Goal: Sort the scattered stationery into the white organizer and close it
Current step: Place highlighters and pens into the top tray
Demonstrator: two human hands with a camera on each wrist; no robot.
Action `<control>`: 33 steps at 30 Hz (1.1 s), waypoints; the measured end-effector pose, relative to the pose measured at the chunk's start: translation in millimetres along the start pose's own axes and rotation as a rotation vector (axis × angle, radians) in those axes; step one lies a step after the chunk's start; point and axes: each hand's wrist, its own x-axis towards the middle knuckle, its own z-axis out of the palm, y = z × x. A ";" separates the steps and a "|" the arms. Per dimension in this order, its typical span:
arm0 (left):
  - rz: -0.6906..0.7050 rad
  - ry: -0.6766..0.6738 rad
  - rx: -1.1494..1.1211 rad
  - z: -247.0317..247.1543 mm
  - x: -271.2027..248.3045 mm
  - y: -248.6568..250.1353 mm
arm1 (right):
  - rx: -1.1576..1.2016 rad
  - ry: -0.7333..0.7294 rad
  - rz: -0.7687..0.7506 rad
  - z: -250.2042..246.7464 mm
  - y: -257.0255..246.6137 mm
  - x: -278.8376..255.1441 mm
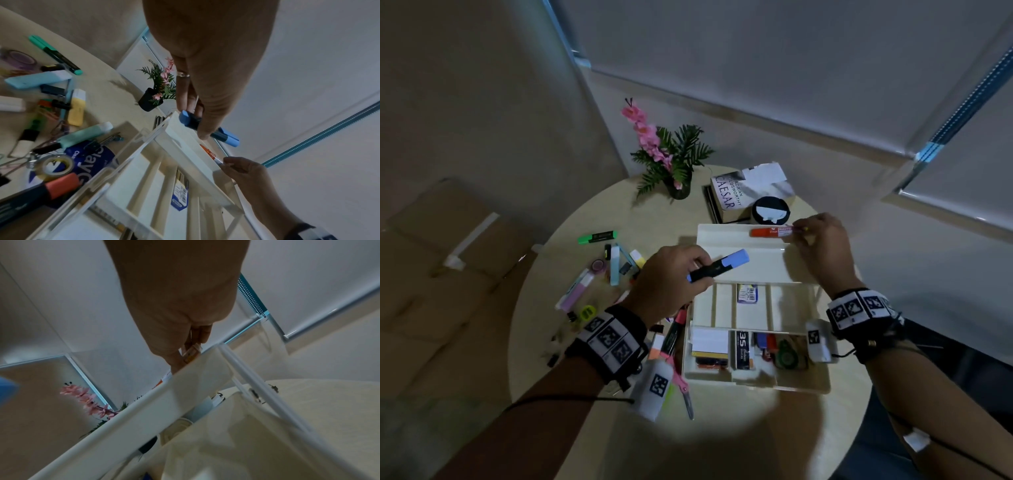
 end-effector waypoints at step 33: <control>-0.017 -0.055 0.248 13.7 28.3 -32.9 | 0.172 -0.032 -0.193 8.0 -91.4 -107.5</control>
